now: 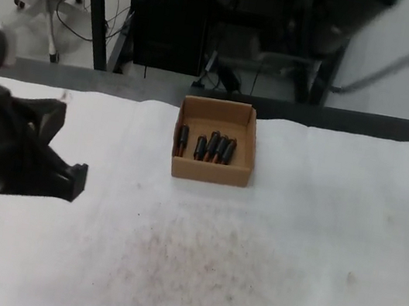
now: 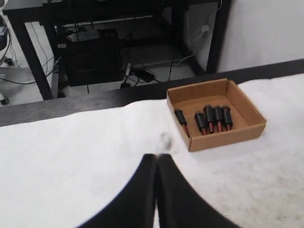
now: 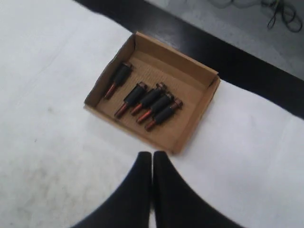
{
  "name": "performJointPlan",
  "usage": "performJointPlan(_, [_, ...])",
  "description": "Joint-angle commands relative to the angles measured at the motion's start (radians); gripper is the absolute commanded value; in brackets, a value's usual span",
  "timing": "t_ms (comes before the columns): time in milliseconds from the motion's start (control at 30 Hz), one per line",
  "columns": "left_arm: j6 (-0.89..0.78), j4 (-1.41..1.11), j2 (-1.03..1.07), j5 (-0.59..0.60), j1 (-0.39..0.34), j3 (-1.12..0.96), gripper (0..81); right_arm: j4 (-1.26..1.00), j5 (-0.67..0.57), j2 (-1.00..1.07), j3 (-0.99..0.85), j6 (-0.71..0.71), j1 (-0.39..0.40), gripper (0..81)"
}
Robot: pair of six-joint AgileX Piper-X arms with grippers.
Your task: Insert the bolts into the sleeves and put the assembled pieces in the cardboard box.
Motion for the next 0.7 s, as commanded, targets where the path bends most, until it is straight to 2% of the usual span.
performJointPlan(0, [-0.042, 0.005, -0.038, -0.015, 0.003, 0.015, 0.3, -0.143, -0.002, -0.302, 0.339, -0.006, -0.007, 0.8])
performJointPlan(167, [-0.06, 0.005, -0.138, -0.015, 0.003, 0.105, 0.3, -0.312, -0.01, -0.665, 0.757, 0.04, -0.025, 0.8])
performJointPlan(267, [-0.06, 0.005, -0.199, -0.015, 0.001, 0.169, 0.3, -0.336, -0.024, -0.876, 0.93, 0.052, -0.043, 0.8])
performJointPlan(500, [-0.06, 0.005, -0.318, -0.015, 0.001, 0.298, 0.3, -0.334, -0.016, -1.19, 1.204, 0.075, -0.073, 0.8])
performJointPlan(667, [-0.06, 0.015, -0.343, -0.015, 0.001, 0.359, 0.3, -0.328, -0.013, -1.298, 1.316, 0.075, -0.073, 0.8])
